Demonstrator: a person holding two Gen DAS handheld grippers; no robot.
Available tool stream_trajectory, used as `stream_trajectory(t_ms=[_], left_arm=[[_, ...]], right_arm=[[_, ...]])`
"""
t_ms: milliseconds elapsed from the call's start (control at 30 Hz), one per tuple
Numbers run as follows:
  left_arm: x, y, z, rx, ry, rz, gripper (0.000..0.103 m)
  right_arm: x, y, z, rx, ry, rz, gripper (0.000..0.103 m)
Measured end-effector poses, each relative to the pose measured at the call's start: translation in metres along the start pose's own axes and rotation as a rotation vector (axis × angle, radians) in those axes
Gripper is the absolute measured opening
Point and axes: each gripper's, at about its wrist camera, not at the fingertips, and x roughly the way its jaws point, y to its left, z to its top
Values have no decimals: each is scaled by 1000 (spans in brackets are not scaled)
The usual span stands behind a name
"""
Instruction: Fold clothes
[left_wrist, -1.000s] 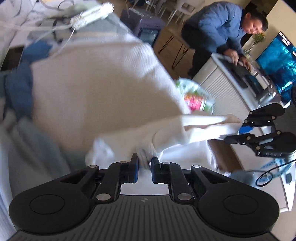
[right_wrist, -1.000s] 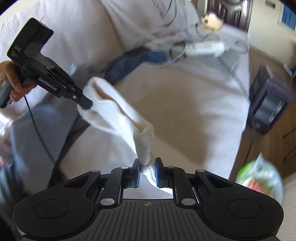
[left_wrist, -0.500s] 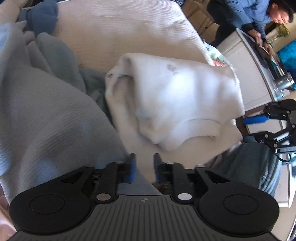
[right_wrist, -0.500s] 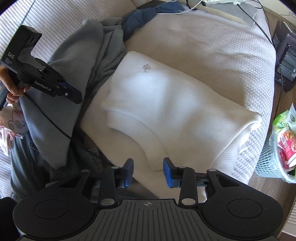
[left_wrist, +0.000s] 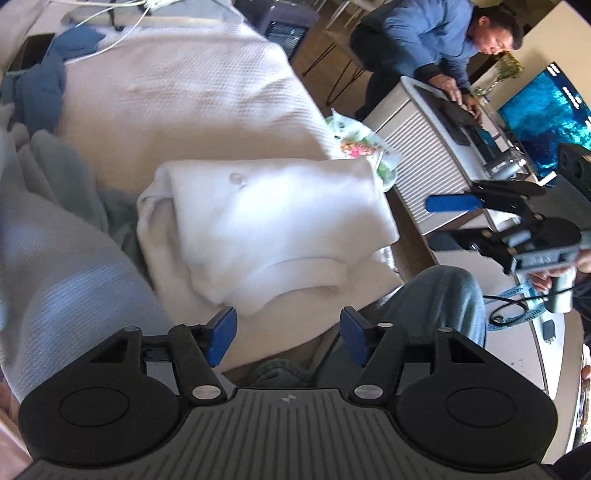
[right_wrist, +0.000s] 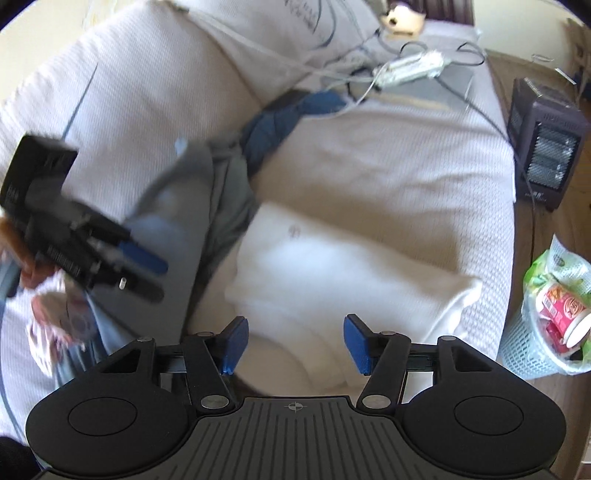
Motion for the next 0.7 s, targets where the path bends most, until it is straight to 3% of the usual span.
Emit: stream_trajectory(t_ms=[67,233,400,700], left_arm=[[-1,0,-1,-2,2,4,63],[5,7,-6,-37,15,18,63],[12,9,-7,-56,16,14,63],[15,5,-9,-17,20,46,66]], right_arm=[[0,-3,3,15,-18,-4,67],[14,-6,6,38,-8,-21,67],[43,-5,12,49,-24,-97,72],[121,-11,4,150,84,-92,73]])
